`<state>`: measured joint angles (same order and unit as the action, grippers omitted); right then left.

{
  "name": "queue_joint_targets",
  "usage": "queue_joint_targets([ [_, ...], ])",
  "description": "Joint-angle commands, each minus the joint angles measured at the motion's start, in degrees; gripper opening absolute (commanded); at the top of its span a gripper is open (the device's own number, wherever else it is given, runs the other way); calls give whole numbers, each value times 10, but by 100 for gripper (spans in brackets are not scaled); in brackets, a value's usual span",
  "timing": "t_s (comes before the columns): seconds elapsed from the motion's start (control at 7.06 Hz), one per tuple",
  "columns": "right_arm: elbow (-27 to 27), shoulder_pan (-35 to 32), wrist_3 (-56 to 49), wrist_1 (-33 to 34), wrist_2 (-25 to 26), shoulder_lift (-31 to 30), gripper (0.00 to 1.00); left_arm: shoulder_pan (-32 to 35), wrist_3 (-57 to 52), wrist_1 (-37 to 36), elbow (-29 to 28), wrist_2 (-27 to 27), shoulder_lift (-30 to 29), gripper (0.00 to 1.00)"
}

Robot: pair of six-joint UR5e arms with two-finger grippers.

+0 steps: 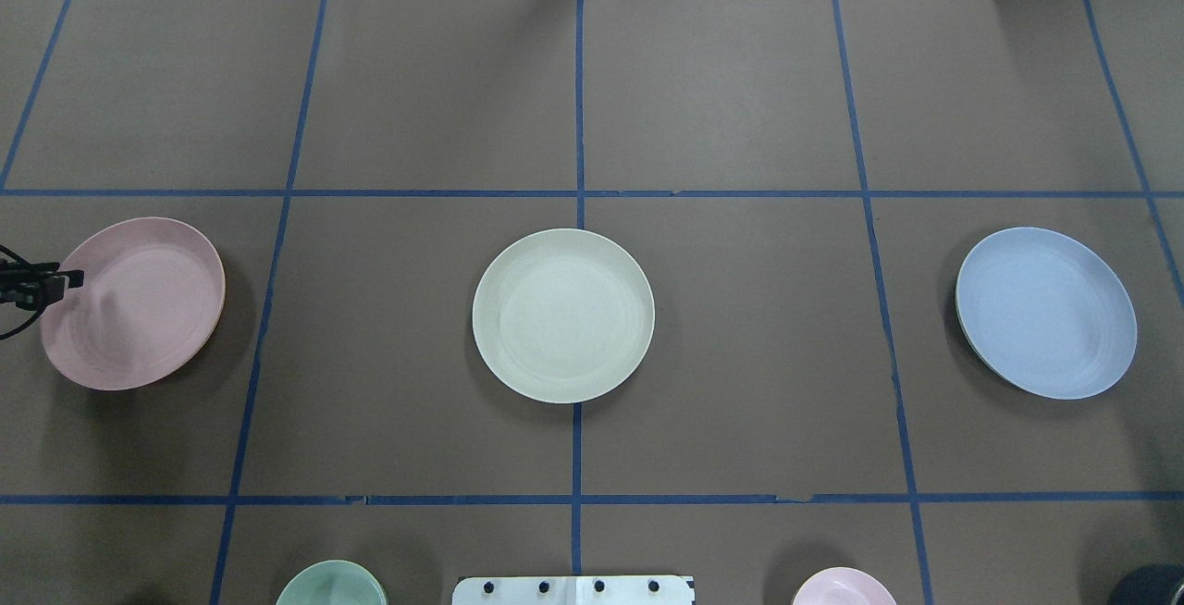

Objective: Stack three plates with pink and blue
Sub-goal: 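Lower the left gripper to the rim of the pink plate and grasp it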

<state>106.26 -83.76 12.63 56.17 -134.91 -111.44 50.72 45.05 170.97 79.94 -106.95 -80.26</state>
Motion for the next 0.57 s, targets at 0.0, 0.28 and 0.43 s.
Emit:
queue_joint_targets([
  [0.0,0,0,0,0,0,0,100,-1,-2,0,-4,1,0,5],
  [0.28,0,0,0,0,0,0,100,-1,-3,0,7,-1,-1,0],
  [0.43,-1,0,0,0,0,0,100,0,-2,-4,32,-7,0,0],
])
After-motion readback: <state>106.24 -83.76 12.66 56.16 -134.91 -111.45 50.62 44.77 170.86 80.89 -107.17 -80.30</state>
